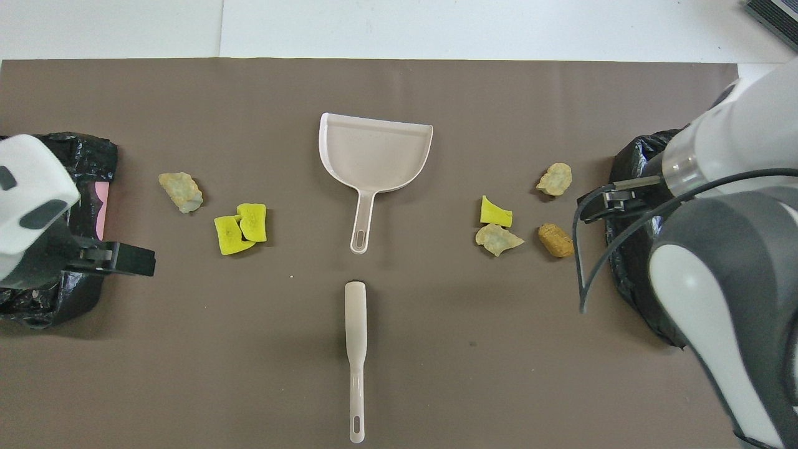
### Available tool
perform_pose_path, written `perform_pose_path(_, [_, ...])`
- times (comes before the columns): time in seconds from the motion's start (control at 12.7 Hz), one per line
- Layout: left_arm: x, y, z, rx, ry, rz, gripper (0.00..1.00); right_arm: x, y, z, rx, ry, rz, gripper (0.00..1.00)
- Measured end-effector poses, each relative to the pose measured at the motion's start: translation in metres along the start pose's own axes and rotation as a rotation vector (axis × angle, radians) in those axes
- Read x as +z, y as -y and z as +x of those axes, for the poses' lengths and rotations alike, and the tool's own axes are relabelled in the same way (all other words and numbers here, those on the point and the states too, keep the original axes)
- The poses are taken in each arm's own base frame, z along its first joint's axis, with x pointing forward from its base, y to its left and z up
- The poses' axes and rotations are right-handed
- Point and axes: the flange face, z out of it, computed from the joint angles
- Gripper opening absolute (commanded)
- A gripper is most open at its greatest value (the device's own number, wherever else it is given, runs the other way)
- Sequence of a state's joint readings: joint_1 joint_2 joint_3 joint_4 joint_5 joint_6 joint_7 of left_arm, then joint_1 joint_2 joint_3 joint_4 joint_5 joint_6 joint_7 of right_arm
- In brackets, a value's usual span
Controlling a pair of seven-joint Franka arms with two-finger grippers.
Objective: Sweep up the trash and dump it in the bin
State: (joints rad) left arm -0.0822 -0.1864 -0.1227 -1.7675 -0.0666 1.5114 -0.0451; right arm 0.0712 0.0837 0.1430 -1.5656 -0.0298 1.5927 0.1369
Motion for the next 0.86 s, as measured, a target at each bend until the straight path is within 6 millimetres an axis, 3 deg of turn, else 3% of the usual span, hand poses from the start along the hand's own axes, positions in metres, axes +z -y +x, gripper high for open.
perform_pose_path(0.47, [0.098,-0.085,-0.087,0.135,0.120,0.007,1.00,0.074,0.104,0.032,0.102,-0.037,0.070,1.00])
perform_pose_path(0.86, [0.159,-0.141,-0.145,0.151,0.095,-0.007,1.00,0.133,0.190,0.041,0.193,-0.061,0.118,1.00])
